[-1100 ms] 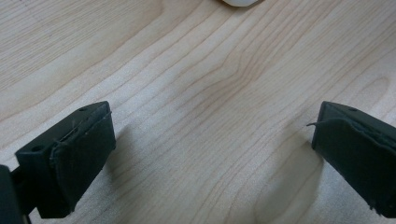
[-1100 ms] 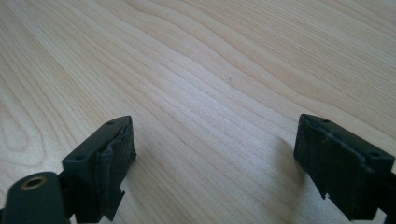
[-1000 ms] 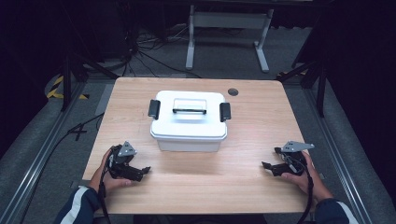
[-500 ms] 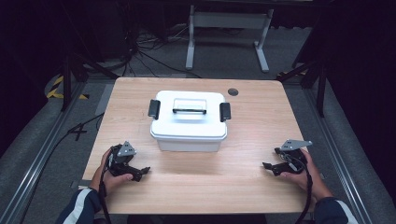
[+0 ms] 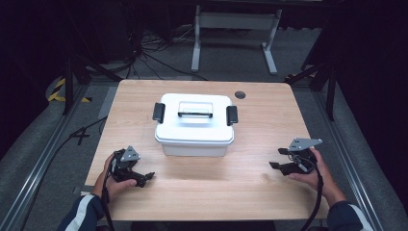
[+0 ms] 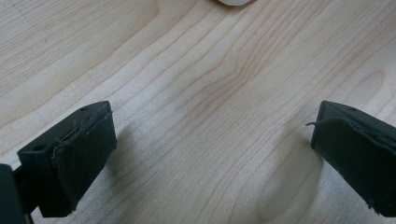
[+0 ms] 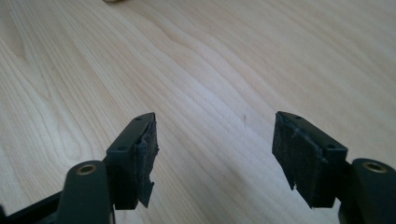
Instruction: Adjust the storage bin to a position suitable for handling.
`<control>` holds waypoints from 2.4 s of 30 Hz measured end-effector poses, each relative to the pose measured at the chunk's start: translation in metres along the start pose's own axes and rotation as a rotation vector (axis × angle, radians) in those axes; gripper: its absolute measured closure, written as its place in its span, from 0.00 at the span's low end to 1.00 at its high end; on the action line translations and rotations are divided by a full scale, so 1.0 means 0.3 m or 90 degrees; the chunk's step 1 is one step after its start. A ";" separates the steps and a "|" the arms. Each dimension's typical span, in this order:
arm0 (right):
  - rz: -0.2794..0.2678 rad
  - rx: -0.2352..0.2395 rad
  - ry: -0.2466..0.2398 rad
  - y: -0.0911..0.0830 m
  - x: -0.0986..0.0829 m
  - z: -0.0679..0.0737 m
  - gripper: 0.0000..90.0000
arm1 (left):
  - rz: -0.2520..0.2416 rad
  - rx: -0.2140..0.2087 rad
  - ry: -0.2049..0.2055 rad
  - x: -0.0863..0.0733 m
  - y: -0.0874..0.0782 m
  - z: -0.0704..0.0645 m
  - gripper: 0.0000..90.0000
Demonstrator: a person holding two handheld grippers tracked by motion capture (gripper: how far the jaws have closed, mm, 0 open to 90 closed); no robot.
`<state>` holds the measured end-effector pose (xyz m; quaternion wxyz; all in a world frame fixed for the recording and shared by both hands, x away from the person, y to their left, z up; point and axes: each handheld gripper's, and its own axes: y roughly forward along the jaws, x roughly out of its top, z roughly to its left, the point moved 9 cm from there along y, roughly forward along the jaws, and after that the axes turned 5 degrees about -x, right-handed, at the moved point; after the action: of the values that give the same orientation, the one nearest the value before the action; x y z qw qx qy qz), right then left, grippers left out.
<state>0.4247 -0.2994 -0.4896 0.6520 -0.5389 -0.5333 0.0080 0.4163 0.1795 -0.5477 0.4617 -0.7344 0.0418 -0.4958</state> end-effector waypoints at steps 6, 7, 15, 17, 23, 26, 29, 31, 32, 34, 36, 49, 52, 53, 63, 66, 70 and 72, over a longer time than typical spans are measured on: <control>-0.004 -0.002 -0.034 -0.035 0.110 -0.011 0.39 | 0.000 0.000 0.000 0.000 0.000 0.000 0.01; -0.014 -0.006 -0.042 -0.045 0.141 -0.014 0.39 | 0.000 0.000 0.000 0.000 0.000 0.000 0.01; -0.047 -0.016 -0.093 -0.094 0.332 -0.003 0.42 | 0.000 0.000 0.000 0.000 0.000 0.000 0.01; -0.056 -0.017 -0.110 -0.105 0.386 0.005 0.43 | 0.000 0.000 0.000 0.000 0.000 0.000 0.01; -0.067 -0.016 -0.148 -0.114 0.508 0.031 0.46 | 0.000 0.000 0.000 0.000 0.000 0.000 0.01; -0.066 -0.011 -0.175 -0.104 0.578 0.065 0.46 | 0.000 0.000 0.000 0.000 0.000 0.000 0.01; -0.062 -0.006 -0.199 -0.086 0.626 0.093 0.47 | 0.000 0.000 0.000 0.000 0.000 0.000 0.01; -0.060 -0.005 -0.203 -0.079 0.642 0.101 0.48 | 0.000 0.000 0.000 0.000 0.000 0.000 0.01; -0.060 -0.005 -0.211 -0.070 0.664 0.109 0.48 | 0.000 0.000 0.000 0.000 0.000 0.000 0.01; -0.057 0.001 -0.222 -0.057 0.697 0.127 0.48 | 0.000 0.000 0.000 0.000 0.000 0.000 0.01; -0.055 -0.001 -0.235 -0.044 0.731 0.141 0.48 | 0.000 0.000 0.000 0.000 0.000 0.000 0.01; -0.006 0.025 -0.313 0.129 0.896 0.267 0.53 | 0.000 -0.001 0.000 0.000 0.000 0.000 0.01; 0.010 0.036 -0.323 0.171 0.917 0.287 0.56 | -0.001 -0.002 0.001 0.000 0.000 0.000 0.01; 0.015 0.036 -0.330 0.184 0.923 0.292 0.58 | -0.001 -0.002 0.002 0.000 0.000 0.000 0.01; 0.036 0.061 -0.395 0.234 0.934 0.332 0.90 | -0.002 -0.002 0.001 0.000 0.000 0.000 0.01; 0.047 0.058 -0.407 0.231 0.930 0.336 0.92 | -0.001 -0.002 0.001 0.000 0.000 0.000 0.01; 0.053 0.058 -0.413 0.227 0.927 0.335 0.93 | -0.001 -0.002 0.002 0.000 0.000 0.000 0.01; 0.054 0.058 -0.416 0.227 0.929 0.334 0.93 | -0.001 -0.002 0.002 0.000 0.000 0.000 0.01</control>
<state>0.5127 -0.0383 -0.3617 0.4692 -0.4998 -0.6904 0.2309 0.4164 0.1794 -0.5477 0.4601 -0.7345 0.0424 -0.4970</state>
